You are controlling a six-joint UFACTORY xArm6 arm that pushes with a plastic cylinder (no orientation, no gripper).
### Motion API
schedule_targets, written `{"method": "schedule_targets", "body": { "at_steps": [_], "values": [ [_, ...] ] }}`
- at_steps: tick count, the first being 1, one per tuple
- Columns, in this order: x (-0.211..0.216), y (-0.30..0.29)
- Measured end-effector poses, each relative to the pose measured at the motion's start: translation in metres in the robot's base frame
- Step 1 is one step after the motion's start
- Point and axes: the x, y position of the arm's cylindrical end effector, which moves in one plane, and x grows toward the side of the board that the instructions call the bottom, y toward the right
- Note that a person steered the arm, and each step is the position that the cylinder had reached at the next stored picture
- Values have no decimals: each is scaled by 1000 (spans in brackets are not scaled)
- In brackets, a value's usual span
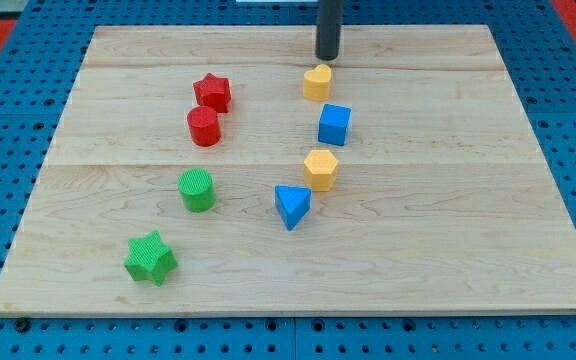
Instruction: Move red circle to the left of red star
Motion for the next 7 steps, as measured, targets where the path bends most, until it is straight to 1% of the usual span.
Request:
{"method": "schedule_targets", "body": {
  "at_steps": [1,2,3,4,5,6,7],
  "values": [
    [42,-33],
    [98,-10],
    [132,-50],
    [158,-65],
    [141,-117],
    [112,-151],
    [93,-183]
  ]
}}
